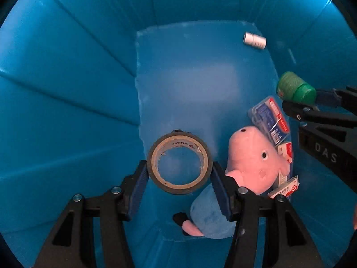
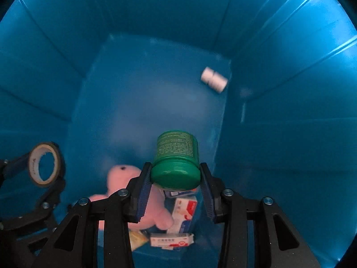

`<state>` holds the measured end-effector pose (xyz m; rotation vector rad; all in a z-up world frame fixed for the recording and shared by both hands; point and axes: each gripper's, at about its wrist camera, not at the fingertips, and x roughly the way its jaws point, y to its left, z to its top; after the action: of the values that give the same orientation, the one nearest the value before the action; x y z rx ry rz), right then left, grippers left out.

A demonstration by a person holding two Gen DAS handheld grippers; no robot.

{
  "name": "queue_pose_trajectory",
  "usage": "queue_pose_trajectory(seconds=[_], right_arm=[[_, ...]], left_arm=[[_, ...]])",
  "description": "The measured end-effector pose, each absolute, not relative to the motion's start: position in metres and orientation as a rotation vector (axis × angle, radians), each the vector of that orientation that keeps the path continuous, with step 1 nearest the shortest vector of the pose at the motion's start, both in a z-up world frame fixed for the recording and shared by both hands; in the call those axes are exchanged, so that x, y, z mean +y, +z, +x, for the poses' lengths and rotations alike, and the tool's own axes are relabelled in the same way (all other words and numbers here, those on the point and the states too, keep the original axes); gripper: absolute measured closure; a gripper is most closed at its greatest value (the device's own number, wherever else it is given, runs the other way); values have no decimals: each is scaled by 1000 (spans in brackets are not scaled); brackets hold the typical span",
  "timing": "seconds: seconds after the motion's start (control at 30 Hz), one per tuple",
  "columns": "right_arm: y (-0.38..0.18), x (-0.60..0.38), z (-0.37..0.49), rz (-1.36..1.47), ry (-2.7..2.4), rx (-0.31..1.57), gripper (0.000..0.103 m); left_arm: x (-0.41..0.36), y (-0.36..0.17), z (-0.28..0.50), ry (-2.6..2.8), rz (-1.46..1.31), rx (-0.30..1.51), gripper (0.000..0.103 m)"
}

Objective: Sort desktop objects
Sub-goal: 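Carry the tape roll and green jar into the crate and open both tools, then move both open tools back toward the pile on the table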

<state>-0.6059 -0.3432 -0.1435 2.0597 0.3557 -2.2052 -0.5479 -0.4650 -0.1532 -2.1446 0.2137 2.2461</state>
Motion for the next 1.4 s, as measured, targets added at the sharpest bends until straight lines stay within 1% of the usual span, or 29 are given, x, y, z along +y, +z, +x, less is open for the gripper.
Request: queue_pose_trajectory(seconds=[0.17, 0.4, 0.47, 0.5, 0.53, 0.57, 0.63, 0.67, 0.73, 0.8, 0.87, 0.93, 1.03, 1.13, 1.23, 1.3, 1.4], right_arm=[[-179, -330, -597, 2193, -2110, 388, 62], [-188, -325, -595, 2237, -2081, 410, 62], [-187, -326, -595, 2234, -2077, 414, 61], [-188, -327, -595, 2233, -2075, 417, 59], [-193, -326, -599, 2234, -2071, 421, 52], [-191, -328, -596, 2233, -2069, 423, 48], [-191, -329, -595, 2226, -2073, 439, 36], [-189, -330, -595, 2221, -2075, 447, 33], [-185, -331, -594, 2216, -2078, 454, 22], [-181, -332, -592, 2209, -2080, 476, 17], [-169, -337, -588, 2188, -2091, 517, 16], [-150, -341, -585, 2132, -2119, 541, 13], [-118, -338, -579, 2051, -2154, 517, 8], [-77, -337, -564, 1925, -2202, 513, 7], [-35, -331, -546, 1808, -2247, 454, 6], [-10, -326, -531, 1739, -2280, 432, 5], [22, -316, -507, 1641, -2325, 409, 2]], left_arm=[[-457, -177, -533, 2134, -2218, 294, 48], [-446, -188, -530, 2082, -2234, 346, 47], [-444, -186, -530, 2090, -2226, 348, 43], [-444, -185, -530, 2093, -2225, 342, 39], [-444, -184, -530, 2097, -2224, 339, 37], [-444, -183, -530, 2104, -2224, 341, 37], [-443, -181, -530, 2108, -2222, 339, 36], [-443, -180, -530, 2110, -2218, 341, 36], [-441, -177, -529, 2121, -2210, 340, 36], [-441, -169, -529, 2133, -2208, 308, 36], [-441, -154, -528, 2150, -2188, 240, 36], [-440, -136, -526, 2188, -2145, 230, 36], [-440, -99, -518, 2239, -2085, 202, 37], [-437, -62, -504, 2311, -1987, 177, 37], [-442, -20, -486, 2385, -1876, 151, 36], [-445, 9, -473, 2440, -1796, 170, 36], [-440, 36, -445, 2552, -1676, 211, 36]])
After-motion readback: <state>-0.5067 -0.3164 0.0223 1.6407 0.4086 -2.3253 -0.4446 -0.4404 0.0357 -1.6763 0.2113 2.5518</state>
